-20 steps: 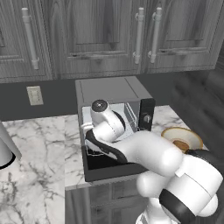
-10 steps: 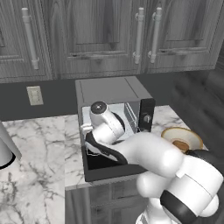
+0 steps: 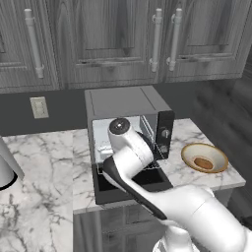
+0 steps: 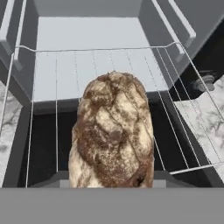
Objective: Pick up the heated bread from the toaster oven and place it in the bowl. Then move the bread bowl to the dining counter.
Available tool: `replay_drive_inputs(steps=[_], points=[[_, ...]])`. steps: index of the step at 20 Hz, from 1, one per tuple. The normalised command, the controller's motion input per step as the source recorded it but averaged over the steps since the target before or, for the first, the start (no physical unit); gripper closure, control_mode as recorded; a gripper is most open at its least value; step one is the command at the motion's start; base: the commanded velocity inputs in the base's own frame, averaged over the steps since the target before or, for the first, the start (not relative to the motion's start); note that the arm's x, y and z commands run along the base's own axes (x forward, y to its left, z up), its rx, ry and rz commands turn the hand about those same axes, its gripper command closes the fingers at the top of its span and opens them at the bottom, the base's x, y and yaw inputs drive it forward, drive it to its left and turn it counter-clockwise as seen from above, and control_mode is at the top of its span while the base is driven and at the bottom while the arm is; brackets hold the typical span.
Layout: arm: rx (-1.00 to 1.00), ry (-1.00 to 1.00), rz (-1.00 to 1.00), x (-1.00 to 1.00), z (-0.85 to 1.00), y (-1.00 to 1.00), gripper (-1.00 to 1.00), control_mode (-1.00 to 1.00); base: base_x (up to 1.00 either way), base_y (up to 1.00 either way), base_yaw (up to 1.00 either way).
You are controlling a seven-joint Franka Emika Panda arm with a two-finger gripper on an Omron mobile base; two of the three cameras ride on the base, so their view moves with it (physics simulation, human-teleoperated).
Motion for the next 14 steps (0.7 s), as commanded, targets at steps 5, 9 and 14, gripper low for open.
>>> replay_drive_inputs(steps=[5,9,14], points=[[0.01,-0.03,-0.22,-0.8,0.54,-0.95,1.0,-1.0,0.0,0.0,0.0],[0.03,0.0,-0.22,-0.54,0.62,-1.0,1.0,-1.0,0.0,0.0,0.0],[0.1,0.02,-0.14,-0.31,0.58,-1.0,1.0,-1.0,0.0,0.0,0.0]])
